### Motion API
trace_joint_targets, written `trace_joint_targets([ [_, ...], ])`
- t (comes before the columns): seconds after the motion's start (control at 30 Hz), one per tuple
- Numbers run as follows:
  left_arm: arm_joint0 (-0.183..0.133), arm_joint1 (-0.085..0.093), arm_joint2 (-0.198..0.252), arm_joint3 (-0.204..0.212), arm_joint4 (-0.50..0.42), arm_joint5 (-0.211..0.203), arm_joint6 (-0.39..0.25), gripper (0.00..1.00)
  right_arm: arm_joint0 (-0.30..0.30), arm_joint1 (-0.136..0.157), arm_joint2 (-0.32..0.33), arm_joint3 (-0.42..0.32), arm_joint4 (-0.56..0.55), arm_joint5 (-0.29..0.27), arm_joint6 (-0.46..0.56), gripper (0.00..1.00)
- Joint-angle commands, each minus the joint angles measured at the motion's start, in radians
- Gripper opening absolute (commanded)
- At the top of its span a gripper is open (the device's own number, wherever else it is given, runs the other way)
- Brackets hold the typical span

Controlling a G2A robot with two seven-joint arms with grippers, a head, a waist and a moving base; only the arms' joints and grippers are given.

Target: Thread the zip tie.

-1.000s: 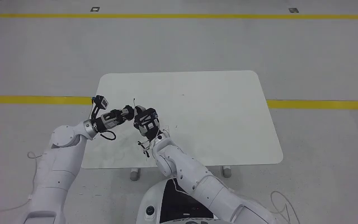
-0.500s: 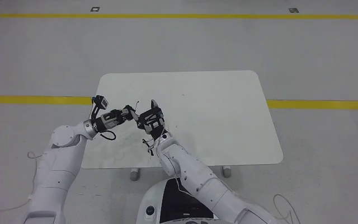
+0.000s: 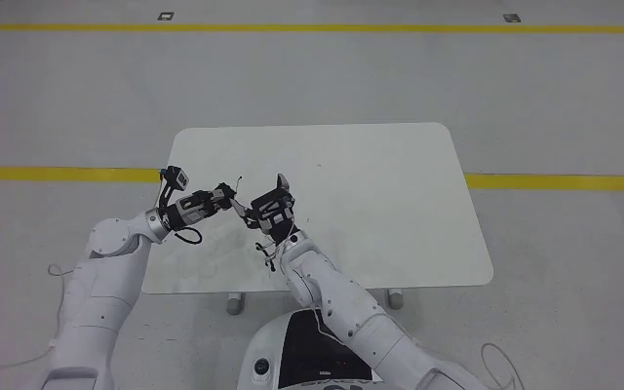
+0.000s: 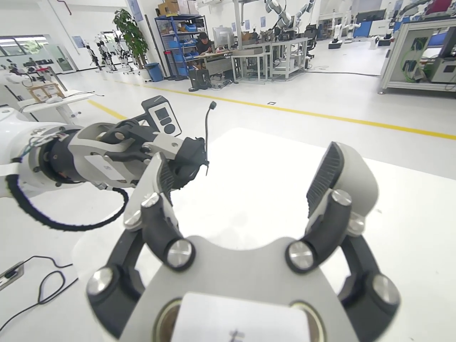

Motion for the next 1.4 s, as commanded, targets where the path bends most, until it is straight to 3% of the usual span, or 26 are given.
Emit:
trace_joint_targets([
  [0.0, 0.0, 0.0, 0.0, 0.0, 0.0, 0.0, 0.0, 0.0, -0.001, 0.002, -0.001, -0.011, -0.021, 0.003, -0.014, 1.0],
  [0.1, 0.008, 0.006, -0.02, -0.012, -0.022, 0.054, 0.026, 0.0, -0.024, 0.017, -0.001, -0.035, -0.113, -0.006, -0.094, 1.0],
  [0.2, 0.009, 0.014, -0.044, 0.003, -0.066, 0.121, 0.005, 0.0, -0.041, 0.036, 0.001, -0.047, -0.176, -0.016, -0.153, 1.0],
  [0.27, 0.0, 0.019, -0.058, 0.027, -0.098, 0.177, -0.017, 0.0, -0.022, 0.059, -0.03, -0.036, -0.176, 0.006, -0.19, 1.0],
  [0.47, -0.016, 0.024, -0.07, 0.077, -0.253, 0.352, -0.141, 0.0, 0.103, 0.14, -0.243, 0.051, -0.176, 0.201, -0.215, 1.0],
  [0.57, -0.017, 0.024, -0.061, 0.081, -0.299, 0.406, -0.177, 0.0, 0.17, 0.167, -0.335, 0.077, -0.176, 0.223, -0.185, 1.0],
  [0.63, -0.018, 0.024, -0.056, 0.079, -0.31, 0.415, -0.186, 0.0, 0.187, 0.175, -0.363, 0.072, -0.176, 0.223, -0.171, 1.0],
  [0.67, -0.02, 0.026, -0.059, 0.063, -0.297, 0.368, -0.184, 0.0, 0.191, 0.177, -0.374, 0.07, -0.176, 0.223, -0.168, 1.0],
  [0.9, -0.017, 0.025, -0.059, 0.061, -0.308, 0.373, -0.167, 0.0, 0.191, 0.177, -0.374, 0.07, -0.176, 0.223, -0.168, 1.0],
  [1.0, 0.005, 0.022, -0.046, 0.031, -0.35, 0.429, -0.144, 0.0, 0.183, 0.179, -0.366, 0.064, -0.176, 0.223, -0.161, 1.0],
  [1.13, 0.024, 0.019, -0.028, 0.019, -0.432, 0.545, -0.181, 0.0, 0.183, 0.182, -0.377, 0.064, -0.176, 0.217, -0.264, 1.0],
  [1.27, 0.033, 0.018, -0.009, 0.014, -0.466, 0.595, -0.19, 0.0, 0.2, 0.178, -0.392, 0.094, -0.176, 0.223, -0.318, 1.0],
  [1.37, 0.038, 0.018, 0.002, -0.001, -0.468, 0.59, -0.199, 0.0, 0.217, 0.171, -0.406, 0.125, -0.176, 0.223, -0.336, 1.0],
])
